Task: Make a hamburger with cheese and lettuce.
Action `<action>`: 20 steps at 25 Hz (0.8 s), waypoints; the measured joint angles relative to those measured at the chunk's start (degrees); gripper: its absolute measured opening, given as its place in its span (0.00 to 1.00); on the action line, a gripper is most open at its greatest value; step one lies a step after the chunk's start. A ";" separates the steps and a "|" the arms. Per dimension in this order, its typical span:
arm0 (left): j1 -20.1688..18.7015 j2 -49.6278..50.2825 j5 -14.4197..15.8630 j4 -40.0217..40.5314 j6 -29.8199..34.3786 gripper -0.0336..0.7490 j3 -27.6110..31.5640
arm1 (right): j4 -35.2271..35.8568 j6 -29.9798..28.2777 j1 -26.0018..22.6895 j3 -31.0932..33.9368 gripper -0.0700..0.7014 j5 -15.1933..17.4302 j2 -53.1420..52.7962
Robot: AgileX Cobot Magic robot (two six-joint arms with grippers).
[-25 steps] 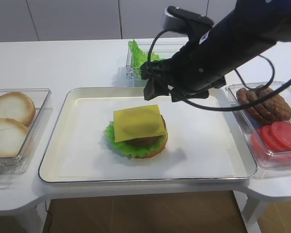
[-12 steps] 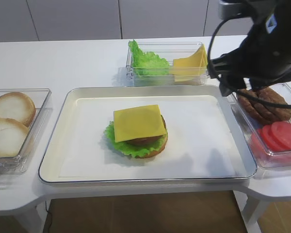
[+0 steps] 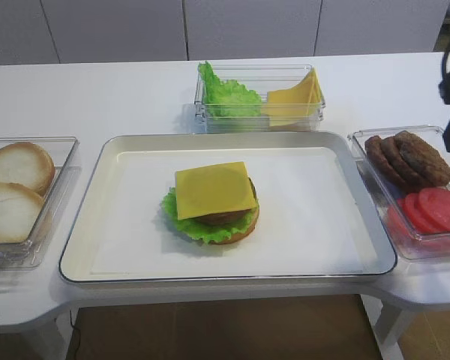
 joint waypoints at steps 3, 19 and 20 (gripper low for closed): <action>0.00 0.00 0.00 0.00 0.00 0.49 0.00 | 1.39 -0.87 -2.56 3.23 0.67 0.24 -4.24; 0.00 0.00 0.00 0.00 0.00 0.49 0.00 | 4.10 -0.39 -3.07 14.83 0.67 4.15 -33.90; 0.00 0.00 0.00 0.00 0.00 0.49 0.00 | 4.01 -0.39 -3.07 14.93 0.67 4.51 -35.69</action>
